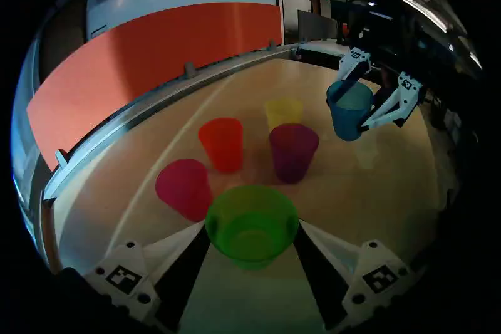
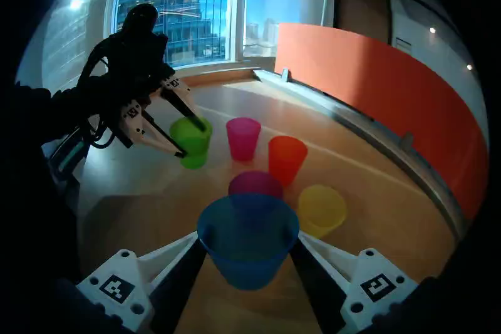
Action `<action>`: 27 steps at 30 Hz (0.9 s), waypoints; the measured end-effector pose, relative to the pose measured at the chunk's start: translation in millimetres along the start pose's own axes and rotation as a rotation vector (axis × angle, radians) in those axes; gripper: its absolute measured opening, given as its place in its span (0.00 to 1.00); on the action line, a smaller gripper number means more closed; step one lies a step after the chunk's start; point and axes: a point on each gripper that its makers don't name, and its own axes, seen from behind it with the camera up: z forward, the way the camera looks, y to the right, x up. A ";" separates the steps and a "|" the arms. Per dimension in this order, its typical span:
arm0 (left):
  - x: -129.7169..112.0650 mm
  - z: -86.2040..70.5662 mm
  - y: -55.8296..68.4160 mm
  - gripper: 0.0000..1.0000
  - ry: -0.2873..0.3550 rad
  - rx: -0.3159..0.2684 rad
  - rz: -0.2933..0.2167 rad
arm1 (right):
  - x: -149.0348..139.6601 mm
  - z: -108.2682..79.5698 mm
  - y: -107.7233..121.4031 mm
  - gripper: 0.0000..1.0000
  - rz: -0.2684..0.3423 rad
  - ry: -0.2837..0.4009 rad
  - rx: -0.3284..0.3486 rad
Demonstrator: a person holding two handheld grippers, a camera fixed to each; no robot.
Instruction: Pour water
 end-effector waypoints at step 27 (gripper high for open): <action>-25.0 22.6 -3.7 0.86 -0.017 -0.025 -0.047 | -28.2 20.2 9.2 0.88 0.038 -0.045 -0.012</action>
